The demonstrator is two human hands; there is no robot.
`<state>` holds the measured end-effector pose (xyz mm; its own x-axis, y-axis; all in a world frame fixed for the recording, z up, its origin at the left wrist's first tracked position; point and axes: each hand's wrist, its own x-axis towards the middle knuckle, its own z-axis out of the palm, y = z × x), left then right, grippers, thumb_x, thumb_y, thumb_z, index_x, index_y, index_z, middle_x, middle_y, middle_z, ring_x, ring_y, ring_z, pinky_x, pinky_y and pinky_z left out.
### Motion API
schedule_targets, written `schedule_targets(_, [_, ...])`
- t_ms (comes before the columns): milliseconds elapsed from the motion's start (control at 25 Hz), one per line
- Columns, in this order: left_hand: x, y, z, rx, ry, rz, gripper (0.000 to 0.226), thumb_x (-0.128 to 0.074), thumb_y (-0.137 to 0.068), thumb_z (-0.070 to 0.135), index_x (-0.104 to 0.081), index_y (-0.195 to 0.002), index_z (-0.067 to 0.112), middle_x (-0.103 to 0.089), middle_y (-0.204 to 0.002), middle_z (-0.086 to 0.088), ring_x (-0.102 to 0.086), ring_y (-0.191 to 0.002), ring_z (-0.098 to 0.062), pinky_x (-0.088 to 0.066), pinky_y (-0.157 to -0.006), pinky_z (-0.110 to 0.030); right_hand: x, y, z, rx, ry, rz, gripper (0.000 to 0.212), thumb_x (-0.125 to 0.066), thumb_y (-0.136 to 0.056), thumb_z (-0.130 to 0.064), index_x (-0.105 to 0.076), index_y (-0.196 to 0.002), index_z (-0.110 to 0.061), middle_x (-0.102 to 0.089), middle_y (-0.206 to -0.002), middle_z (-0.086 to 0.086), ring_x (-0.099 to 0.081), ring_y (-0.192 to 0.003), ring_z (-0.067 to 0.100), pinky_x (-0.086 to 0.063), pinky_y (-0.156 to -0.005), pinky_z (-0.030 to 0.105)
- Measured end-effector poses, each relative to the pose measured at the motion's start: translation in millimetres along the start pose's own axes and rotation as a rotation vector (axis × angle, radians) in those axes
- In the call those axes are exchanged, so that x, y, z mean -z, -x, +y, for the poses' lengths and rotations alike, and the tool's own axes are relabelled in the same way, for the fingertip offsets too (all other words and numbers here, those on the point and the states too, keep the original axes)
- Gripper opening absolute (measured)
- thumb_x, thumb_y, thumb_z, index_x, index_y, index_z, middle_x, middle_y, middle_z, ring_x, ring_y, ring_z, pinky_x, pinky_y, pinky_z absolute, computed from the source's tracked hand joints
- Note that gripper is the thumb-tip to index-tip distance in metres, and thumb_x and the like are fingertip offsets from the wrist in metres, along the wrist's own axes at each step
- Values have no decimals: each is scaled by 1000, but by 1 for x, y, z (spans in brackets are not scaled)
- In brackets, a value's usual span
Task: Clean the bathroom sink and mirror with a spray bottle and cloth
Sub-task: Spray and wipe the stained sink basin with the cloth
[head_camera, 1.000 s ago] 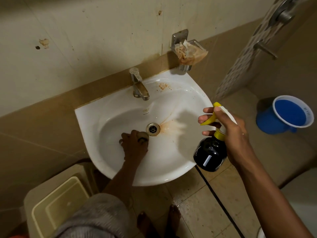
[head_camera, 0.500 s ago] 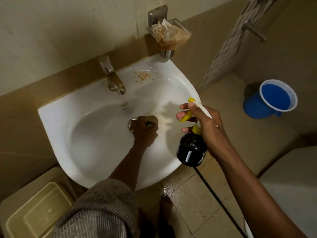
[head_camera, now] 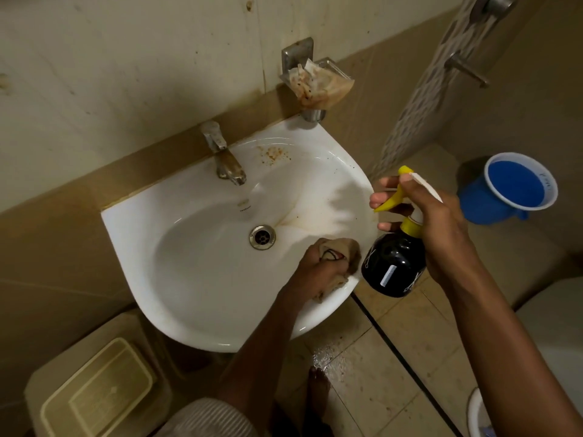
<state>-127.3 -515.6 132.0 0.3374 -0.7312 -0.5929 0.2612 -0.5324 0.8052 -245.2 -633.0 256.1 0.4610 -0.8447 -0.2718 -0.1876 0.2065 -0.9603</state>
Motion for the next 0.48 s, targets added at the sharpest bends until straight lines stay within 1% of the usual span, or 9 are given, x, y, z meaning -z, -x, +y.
schedule_targets(80, [8, 6, 1, -22, 45, -102, 31, -71, -75, 16, -64, -104, 26, -70, -99, 0, -67, -95, -19, -55, -88, -33, 1, 2, -3, -19, 76, -16, 36, -53, -107, -37, -77, -110, -10, -82, -95, 11, -76, -83, 12, -64, -73, 31])
schedule_targets(160, [25, 9, -3, -86, 100, -229, 29, -67, -71, 11, -68, -99, 14, -69, -92, -1, -66, -93, -21, -55, -83, -36, 0, 5, -1, -68, 154, -36, 33, -57, -105, -33, -79, -105, -9, -82, -94, 14, -76, -83, 16, -63, -76, 34])
schedule_targets(200, [35, 8, -7, -133, 99, -221, 29, -65, -72, 7, -69, -100, 12, -70, -92, 0, -67, -93, -22, -55, -80, -36, -1, 6, 1, -103, 205, -56, 30, -59, -104, -32, -80, -101, -10, -82, -92, 15, -76, -84, 20, -62, -78, 37])
schedule_targets(240, [44, 7, -8, -164, 97, -153, 29, -64, -75, 3, -71, -101, 14, -72, -93, 1, -69, -92, -22, -56, -78, -38, -2, 7, 5, -136, 265, -85, 28, -61, -102, -30, -80, -98, -11, -83, -89, 14, -76, -84, 21, -60, -80, 39])
schedule_targets(280, [50, 3, -10, -193, 133, -52, 25, -64, -79, -1, -72, -97, 15, -74, -90, 0, -71, -83, -22, -56, -74, -41, -4, 9, 10, -158, 323, -115, 27, -62, -100, -31, -81, -95, -13, -83, -86, 12, -75, -83, 22, -57, -82, 40])
schedule_targets(360, [60, -11, -13, -222, 241, 179, 21, -61, -84, -11, -67, -81, 8, -69, -76, -12, -62, -48, -19, -51, -63, -45, -9, 14, 22, -175, 372, -129, 26, -62, -100, -32, -81, -92, -17, -83, -82, 7, -76, -82, 21, -54, -81, 39])
schedule_targets(400, [63, -25, -15, -198, 250, 330, 19, -62, -84, -11, -65, -81, 7, -68, -79, -20, -57, -41, -18, -49, -59, -41, -11, 16, 27, -182, 360, -116, 25, -63, -100, -32, -82, -91, -18, -83, -82, 7, -75, -80, 19, -53, -80, 36])
schedule_targets(440, [66, -42, -20, -142, 207, 494, 16, -66, -82, -6, -64, -86, 10, -67, -90, -24, -59, -46, -19, -50, -56, -36, -14, 18, 31, -188, 338, -106, 25, -64, -100, -33, -81, -92, -18, -83, -82, 7, -75, -78, 16, -52, -78, 33])
schedule_targets(480, [68, -55, -23, -70, 105, 625, 20, -72, -80, 1, -64, -95, 11, -63, -105, -23, -64, -62, -22, -52, -58, -34, -18, 20, 35, -195, 316, -99, 24, -64, -100, -34, -81, -93, -18, -83, -83, 8, -73, -76, 13, -52, -76, 29])
